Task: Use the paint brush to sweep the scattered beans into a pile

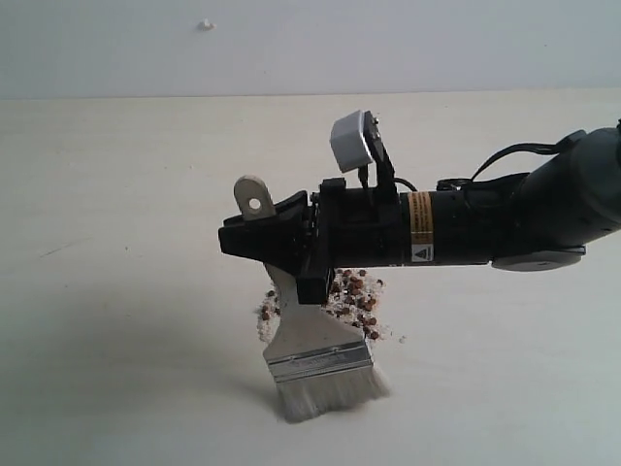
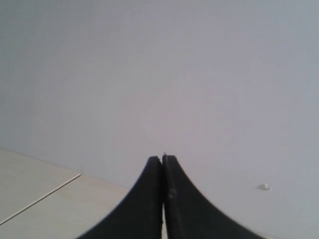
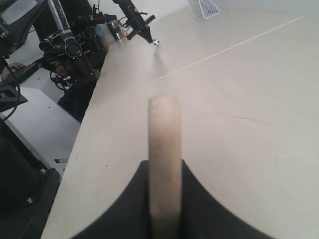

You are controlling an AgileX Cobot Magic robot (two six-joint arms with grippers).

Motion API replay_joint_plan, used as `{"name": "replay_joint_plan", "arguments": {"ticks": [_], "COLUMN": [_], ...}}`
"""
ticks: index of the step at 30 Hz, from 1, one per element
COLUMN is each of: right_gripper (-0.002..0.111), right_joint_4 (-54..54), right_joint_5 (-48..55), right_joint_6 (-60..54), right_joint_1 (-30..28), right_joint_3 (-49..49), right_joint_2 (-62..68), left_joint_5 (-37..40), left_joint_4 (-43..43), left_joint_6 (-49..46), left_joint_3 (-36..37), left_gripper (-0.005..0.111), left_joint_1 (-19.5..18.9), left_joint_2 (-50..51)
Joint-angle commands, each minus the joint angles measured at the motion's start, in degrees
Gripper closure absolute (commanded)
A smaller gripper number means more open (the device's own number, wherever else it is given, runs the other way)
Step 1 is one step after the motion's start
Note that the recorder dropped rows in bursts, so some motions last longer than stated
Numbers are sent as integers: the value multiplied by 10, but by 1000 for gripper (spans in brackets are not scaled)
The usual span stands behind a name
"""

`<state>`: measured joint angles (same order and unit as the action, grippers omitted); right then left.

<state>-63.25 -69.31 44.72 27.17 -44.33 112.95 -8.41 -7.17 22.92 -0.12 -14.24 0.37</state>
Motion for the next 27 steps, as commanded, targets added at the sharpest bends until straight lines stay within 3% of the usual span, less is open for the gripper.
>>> {"name": "replay_joint_plan", "arguments": {"ticks": [1,16,22,27], "right_gripper": [108,108,108,108], "right_joint_4": [9,165,160,114], "right_joint_5": [-7,-7,-7,-7], "right_joint_6": [-42,-227,-231,-165], "right_joint_1": [-14,-20,-20,-20], "right_joint_3": [21,21,21,21], "right_joint_2": [6,24,18,-23], "left_joint_5": [-1,-1,-1,-1], "left_joint_4": [3,3,3,3], "left_joint_6": [-2,-2,-2,-2], "left_joint_3": [1,1,1,1], "left_gripper": [107,107,107,107], "left_joint_1": [-1,-1,-1,-1], "left_joint_2": [-4,-4,-4,-4]}}
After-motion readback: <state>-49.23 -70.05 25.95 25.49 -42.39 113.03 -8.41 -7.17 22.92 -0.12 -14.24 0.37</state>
